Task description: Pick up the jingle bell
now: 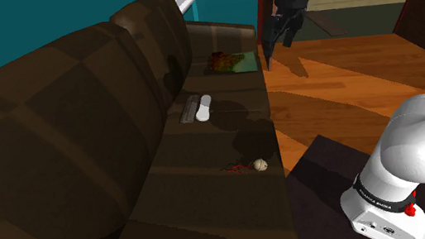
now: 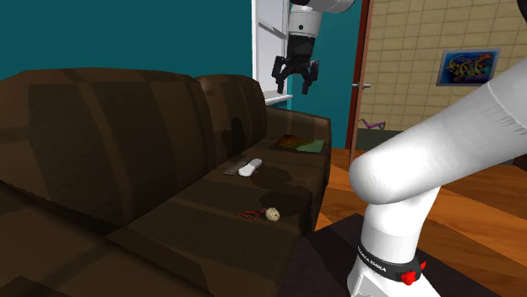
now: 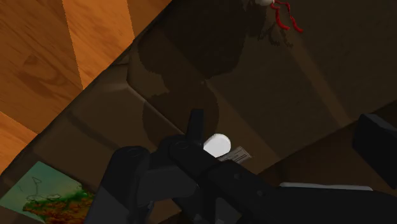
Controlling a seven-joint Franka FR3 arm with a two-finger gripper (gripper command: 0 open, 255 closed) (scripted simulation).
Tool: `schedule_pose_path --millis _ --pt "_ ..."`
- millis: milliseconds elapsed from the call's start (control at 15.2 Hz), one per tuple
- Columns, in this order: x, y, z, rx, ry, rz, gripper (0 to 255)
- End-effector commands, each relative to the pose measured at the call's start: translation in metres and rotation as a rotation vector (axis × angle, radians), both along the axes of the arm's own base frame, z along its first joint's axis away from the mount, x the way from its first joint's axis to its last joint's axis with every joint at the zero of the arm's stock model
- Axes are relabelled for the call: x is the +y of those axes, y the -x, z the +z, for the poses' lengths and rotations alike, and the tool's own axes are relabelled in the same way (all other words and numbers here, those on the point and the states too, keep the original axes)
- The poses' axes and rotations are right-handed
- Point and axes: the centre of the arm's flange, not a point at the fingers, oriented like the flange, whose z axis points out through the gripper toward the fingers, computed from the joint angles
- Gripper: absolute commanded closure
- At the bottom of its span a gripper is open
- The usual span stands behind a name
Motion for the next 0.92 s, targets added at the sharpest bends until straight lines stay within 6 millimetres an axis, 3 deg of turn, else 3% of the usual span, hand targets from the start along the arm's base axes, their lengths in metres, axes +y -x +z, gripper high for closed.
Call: schedule_pose_path --millis 0,858 --pt "0.0 0.0 0.0 0.0 0.0 0.0 0" --pt "0.041 -0.016 -0.165 0.086 0.023 0.014 0"
